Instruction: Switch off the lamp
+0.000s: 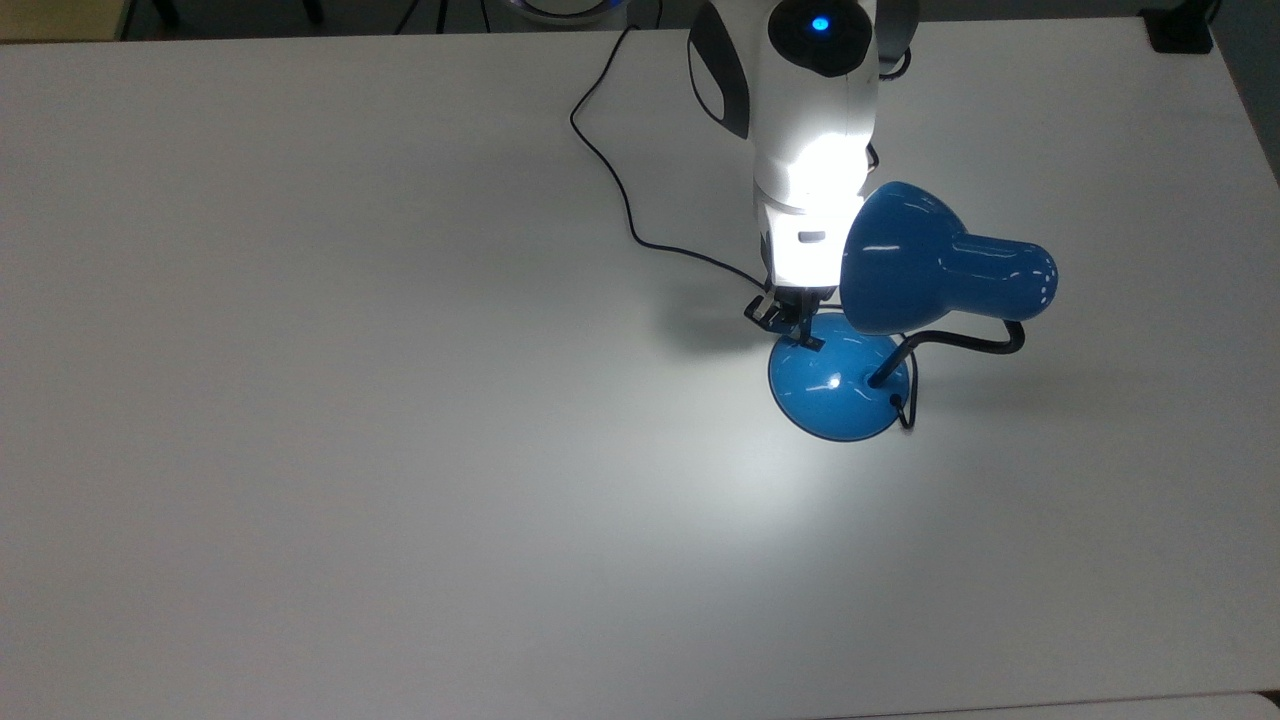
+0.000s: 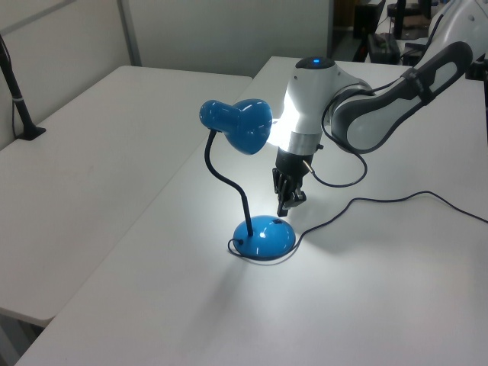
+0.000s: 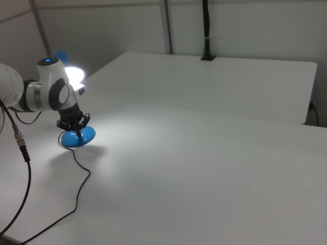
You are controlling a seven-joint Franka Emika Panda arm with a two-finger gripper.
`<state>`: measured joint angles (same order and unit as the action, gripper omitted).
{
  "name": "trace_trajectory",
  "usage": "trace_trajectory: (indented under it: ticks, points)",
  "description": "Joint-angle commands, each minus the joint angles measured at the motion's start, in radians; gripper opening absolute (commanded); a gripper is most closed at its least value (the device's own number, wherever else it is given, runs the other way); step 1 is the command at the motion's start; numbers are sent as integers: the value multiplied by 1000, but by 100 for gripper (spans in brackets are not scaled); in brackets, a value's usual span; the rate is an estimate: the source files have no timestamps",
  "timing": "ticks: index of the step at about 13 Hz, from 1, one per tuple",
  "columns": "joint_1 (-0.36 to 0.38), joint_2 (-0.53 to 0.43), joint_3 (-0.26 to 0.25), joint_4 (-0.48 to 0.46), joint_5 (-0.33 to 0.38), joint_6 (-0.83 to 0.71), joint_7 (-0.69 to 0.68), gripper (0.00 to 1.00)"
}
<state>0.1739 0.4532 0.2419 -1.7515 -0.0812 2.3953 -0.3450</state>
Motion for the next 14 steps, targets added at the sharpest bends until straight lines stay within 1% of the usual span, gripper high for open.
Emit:
trace_trajectory:
  ticks: [1, 7, 9, 10, 11, 13, 14]
  points:
    - [-5, 11, 13, -13, -3, 33, -25, 0]
    - [-2, 28, 13, -13, -5, 39, -26, 0]
    - [-10, -8, 13, -29, -2, 13, -13, 0]
    - [-14, -43, 13, -43, 1, -51, 1, 0]
    - [-37, -80, 10, -42, 1, -159, 35, 0]
    - [-77, -138, 8, -42, 0, -267, 82, 0]
    - [-111, -171, 5, -37, -5, -327, 113, 0]
